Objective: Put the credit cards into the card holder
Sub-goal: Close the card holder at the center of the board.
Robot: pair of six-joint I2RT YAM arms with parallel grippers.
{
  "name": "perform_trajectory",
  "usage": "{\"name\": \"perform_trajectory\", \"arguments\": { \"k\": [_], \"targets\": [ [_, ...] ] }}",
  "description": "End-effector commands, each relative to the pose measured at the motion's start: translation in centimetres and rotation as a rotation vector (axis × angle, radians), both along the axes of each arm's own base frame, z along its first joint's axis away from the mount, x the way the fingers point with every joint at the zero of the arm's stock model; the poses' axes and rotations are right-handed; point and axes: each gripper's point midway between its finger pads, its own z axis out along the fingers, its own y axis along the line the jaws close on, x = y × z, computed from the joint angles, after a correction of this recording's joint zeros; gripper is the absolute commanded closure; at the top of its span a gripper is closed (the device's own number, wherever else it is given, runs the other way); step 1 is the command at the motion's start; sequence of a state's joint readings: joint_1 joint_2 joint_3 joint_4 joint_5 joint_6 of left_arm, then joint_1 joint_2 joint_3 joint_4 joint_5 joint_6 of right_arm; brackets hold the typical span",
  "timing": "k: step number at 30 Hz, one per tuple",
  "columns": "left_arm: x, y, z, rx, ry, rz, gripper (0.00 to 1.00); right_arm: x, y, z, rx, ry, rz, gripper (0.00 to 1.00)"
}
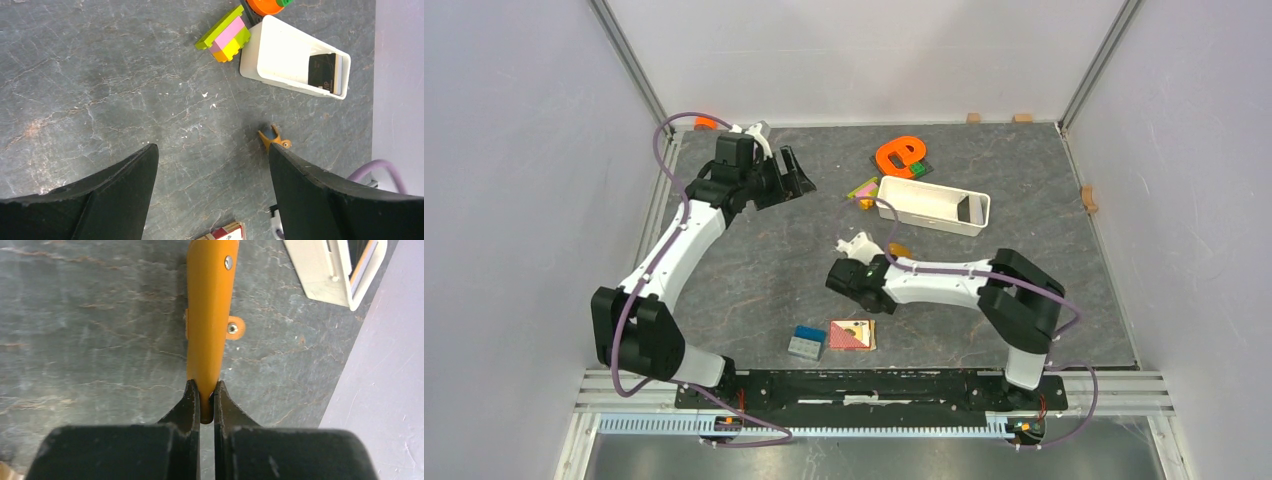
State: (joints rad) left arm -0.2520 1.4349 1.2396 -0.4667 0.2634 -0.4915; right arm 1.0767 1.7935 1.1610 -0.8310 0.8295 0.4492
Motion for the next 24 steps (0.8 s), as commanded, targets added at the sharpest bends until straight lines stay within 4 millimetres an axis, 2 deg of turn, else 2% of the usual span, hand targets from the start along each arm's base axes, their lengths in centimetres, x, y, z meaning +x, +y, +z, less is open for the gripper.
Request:
{"name": "perform_trajectory", "arguments": {
  "k": [1,5,8,11,15,18,20,24],
  "targets": [
    [0.3,0.9,2.4,0.006,-0.08,-0.001,0.13,-0.4,1.3,-0.4,-0.013,-0.059,-0.027,0.97],
    [0.5,1.8,2.6,0.015,-0.089,0.021,0.12,-1.4,3.1,-2.0,0.046,-0.005,-0.008,0.79],
    [0.8,3.0,2.8,0.024,-0.097,0.053,0.12,-2.1,5.0,-1.8,0.127,0.034,0.031,0.6],
    [0.9,3.6,2.9,0.037,-0.103,0.07,0.12,-2.4,6.9,0.0,0.222,0.051,0.072,0.48],
    [0.7,3.0,1.8,0.009,-0.074,0.051,0.12,-2.9,8.1,3.2,0.341,0.061,0.13,0.38],
    [0.4,2.3,0.6,-0.021,-0.034,0.031,0.12,-3.2,7.4,5.2,0.381,0.057,0.155,0.34],
    [0.2,2.1,0.0,-0.034,-0.019,0.025,0.13,-3.3,6.3,5.7,0.4,0.068,0.162,0.33],
    [-0.7,0.9,-1.5,-0.046,0.011,0.0,0.15,-2.2,3.3,5.4,0.448,0.102,0.149,0.35]
  ]
}}
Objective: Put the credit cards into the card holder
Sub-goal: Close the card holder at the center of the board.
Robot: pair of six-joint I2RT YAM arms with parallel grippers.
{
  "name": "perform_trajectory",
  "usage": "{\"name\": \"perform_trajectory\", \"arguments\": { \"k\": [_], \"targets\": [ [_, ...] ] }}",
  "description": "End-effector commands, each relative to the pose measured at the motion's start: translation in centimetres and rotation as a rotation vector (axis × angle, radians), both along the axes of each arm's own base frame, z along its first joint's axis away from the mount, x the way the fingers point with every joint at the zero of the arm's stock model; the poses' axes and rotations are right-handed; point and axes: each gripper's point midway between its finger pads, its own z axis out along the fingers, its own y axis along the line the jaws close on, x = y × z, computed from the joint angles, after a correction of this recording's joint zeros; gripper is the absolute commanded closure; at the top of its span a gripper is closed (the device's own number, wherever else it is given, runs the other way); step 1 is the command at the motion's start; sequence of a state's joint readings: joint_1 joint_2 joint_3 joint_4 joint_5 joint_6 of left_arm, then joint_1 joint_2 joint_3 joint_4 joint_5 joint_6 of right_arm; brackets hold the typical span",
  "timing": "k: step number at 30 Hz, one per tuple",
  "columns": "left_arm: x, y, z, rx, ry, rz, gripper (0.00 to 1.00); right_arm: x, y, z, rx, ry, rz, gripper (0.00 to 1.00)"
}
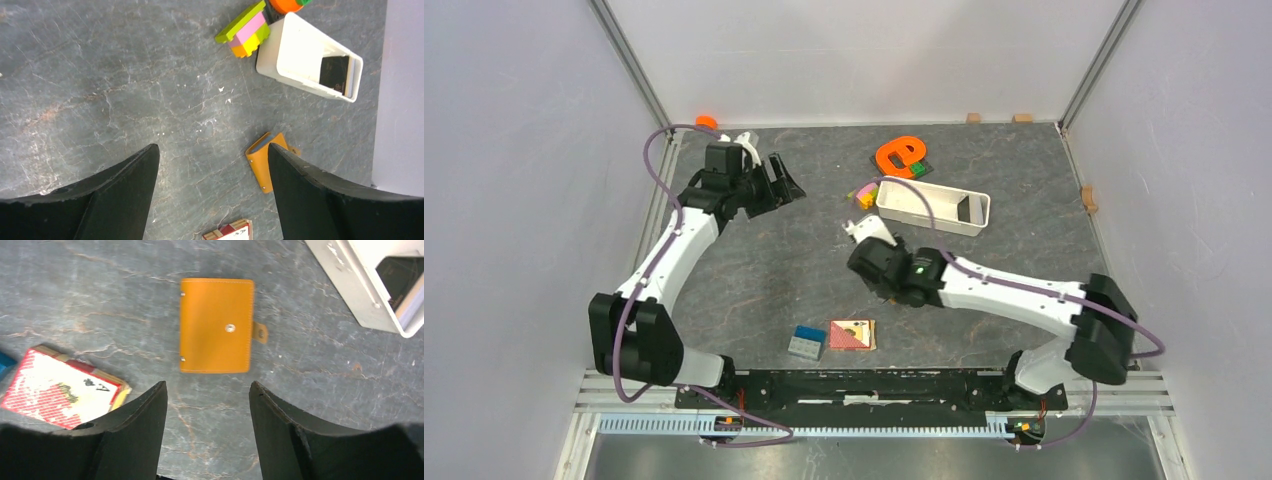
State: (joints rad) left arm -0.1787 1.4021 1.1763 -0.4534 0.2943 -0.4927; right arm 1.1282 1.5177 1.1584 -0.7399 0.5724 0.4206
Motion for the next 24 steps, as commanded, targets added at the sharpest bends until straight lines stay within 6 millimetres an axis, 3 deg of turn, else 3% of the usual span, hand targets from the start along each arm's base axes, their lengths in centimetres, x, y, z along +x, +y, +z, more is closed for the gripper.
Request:
{"name": "perform_trajectory", "arguments": {
  "k": [1,5,13,18,24],
  "targets": [
    [-0.9,-2.3,-0.9,-0.026,-0.003,-0.069,0.15,1.0,-2.9,-0.8,0.044,0.06,0.024,0.37],
    [-3.4,-6.6,-4.1,0.007,0.08,-0.213,0.16,2.7,-5.0,-2.6,0.091,0.131,0.037,0.45],
    [-9.6,-14.4,-11.1,0.022,0.323,-0.485,0.17,5.6,-6.4,-4.5,0.114,0.167,0.025,0.56],
    [-11.3,-16.2,-13.8,0.048,0.401,-0.542,0.18,6.7,-6.2,-4.9,0.124,0.171,0.04,0.58],
    [-10.2,-17.3,-14.7,0.07,0.407,-0.536,0.18,7.8,-6.0,-5.3,0.132,0.166,0.038,0.65]
  ]
}}
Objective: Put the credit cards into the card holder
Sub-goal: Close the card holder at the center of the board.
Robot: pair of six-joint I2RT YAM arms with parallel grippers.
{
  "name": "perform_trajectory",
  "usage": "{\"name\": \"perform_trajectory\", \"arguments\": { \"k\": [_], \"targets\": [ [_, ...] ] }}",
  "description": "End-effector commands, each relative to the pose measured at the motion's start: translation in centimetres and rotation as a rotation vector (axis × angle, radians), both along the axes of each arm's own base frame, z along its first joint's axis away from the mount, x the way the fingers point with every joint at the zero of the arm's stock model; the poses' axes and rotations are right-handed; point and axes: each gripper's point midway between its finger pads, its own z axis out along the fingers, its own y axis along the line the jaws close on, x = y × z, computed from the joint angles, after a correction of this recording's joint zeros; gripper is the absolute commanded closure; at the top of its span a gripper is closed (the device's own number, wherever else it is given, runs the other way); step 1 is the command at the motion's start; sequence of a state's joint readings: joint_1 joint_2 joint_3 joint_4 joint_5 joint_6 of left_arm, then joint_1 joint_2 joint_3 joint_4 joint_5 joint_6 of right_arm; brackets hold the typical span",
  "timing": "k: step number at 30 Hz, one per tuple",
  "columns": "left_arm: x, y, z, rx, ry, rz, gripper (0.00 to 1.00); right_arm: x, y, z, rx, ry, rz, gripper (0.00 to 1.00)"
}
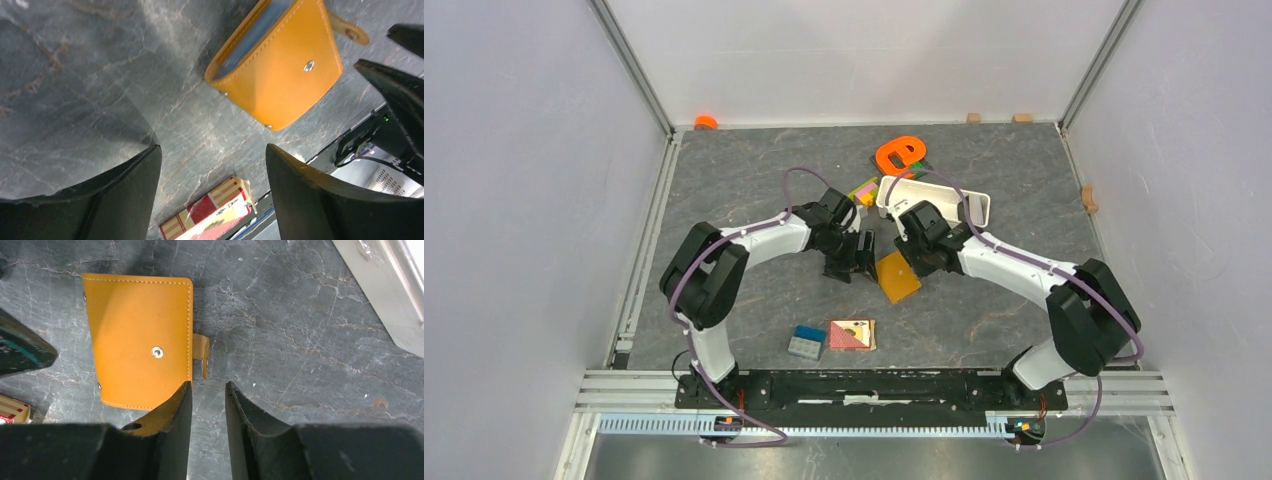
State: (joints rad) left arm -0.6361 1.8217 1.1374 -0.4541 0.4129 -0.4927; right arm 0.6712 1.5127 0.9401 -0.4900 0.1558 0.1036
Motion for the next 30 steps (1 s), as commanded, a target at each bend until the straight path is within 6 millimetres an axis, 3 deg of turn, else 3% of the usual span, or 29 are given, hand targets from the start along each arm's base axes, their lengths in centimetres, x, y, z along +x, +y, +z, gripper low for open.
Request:
{"name": "perform_trajectory", "arguments": {
  "k": [1,10,20,30],
  "targets": [
    [2.0,-1.8,1.3,-0.042,-0.045,-0.006,0.18,2.1,1.7,1.4,0.065,-0.057,0.027,0.66],
    [2.2,-2.8,0.1,-0.055,-0.017,0.017,0.2,3.0,1.8,0.8,0.075,-0.049,0.021,0.75],
    [3.2,-3.4,-0.4,-0.05,-0.038,0.063,0.22,2.7,1.8,0.3,0.097,-0.014,0.023,0.95],
    [3.2,-3.0,-1.7,0.007,-0.058,0.073,0.2,1.6,1.0,-0.7,0.088,0.014,-0.003,0.93]
  ]
}}
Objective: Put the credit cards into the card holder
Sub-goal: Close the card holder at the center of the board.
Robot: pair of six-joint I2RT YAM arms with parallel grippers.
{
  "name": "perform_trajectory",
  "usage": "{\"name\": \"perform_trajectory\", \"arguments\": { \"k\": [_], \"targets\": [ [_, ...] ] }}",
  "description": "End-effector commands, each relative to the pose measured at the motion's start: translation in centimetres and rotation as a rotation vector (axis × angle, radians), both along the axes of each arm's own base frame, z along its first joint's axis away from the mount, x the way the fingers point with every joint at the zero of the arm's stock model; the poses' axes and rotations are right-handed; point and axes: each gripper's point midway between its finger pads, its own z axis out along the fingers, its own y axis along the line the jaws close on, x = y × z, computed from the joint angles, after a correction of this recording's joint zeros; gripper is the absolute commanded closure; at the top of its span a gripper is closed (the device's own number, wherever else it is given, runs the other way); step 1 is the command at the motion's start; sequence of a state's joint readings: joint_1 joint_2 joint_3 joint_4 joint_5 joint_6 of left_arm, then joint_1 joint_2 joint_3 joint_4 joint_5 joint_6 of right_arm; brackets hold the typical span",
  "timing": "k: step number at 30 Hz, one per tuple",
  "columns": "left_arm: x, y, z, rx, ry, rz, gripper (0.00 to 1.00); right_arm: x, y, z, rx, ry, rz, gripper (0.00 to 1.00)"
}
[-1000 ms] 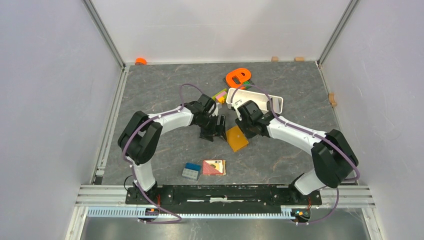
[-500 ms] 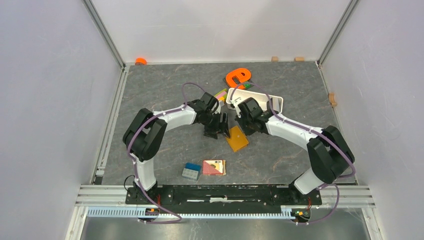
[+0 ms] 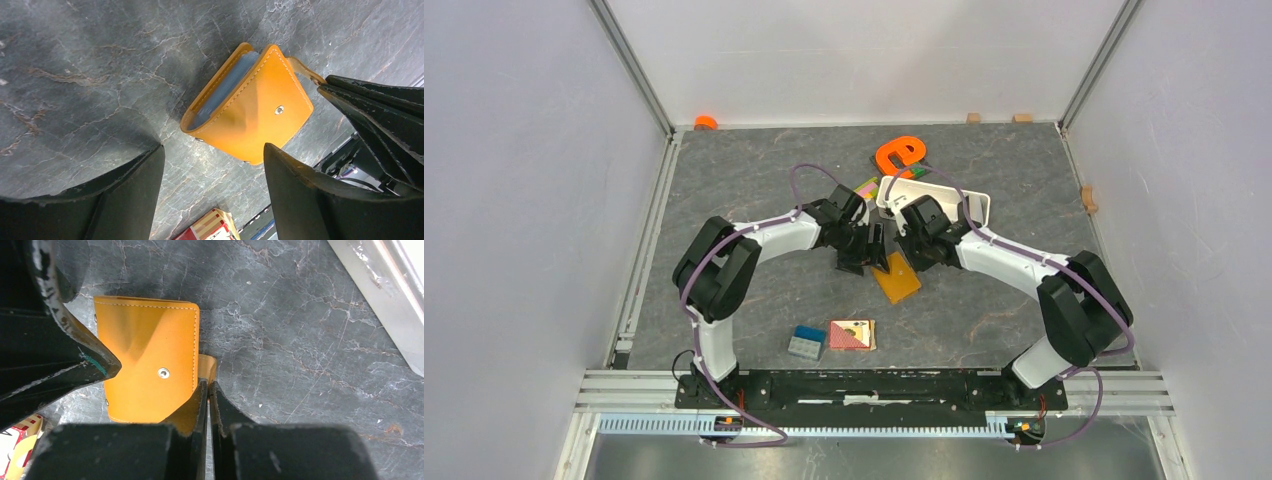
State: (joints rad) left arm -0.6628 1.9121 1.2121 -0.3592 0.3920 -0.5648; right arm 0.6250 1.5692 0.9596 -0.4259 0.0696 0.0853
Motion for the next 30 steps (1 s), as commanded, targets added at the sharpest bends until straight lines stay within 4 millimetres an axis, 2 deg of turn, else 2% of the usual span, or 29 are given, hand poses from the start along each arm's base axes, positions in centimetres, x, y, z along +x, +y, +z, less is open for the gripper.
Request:
{"name": "perform_trajectory", "arguments": {
  "k": [1,6,11,13,17,25,30],
  "targets": [
    [0.9,0.1,-1.3,0.054,-0.028,0.036,0.2,0.1,-0.1,-0.1,0.015,-0.006,-0.025,0.91],
    [1.2,0.3,-1.6,0.07,-0.045,0.052,0.22,0.2,-0.4,-0.4,0.003,-0.011,-0.038,0.9],
    [1.4,0.4,-2.1,0.078,-0.04,0.064,0.29,0.2,-0.4,0.1,0.017,-0.023,-0.045,1.0],
    [1.3,0.4,-2.3,0.086,-0.038,0.067,0.29,0.2,-0.4,0.5,0.031,-0.035,-0.053,1.0],
    [1.3,0.6,-2.7,0.105,-0.044,0.071,0.3,-0.1,0.5,1.1,0.109,-0.046,-0.038,1.0],
    [0.7,0.5,-3.5,0.136,-0.046,0.051,0.33,-0.9,2.4,0.8,0.245,-0.04,-0.017,1.0],
    [0.6,0.6,-3.7,0.154,-0.052,0.044,0.39,-1.2,2.9,0.5,0.284,-0.045,-0.016,1.0]
  ]
}}
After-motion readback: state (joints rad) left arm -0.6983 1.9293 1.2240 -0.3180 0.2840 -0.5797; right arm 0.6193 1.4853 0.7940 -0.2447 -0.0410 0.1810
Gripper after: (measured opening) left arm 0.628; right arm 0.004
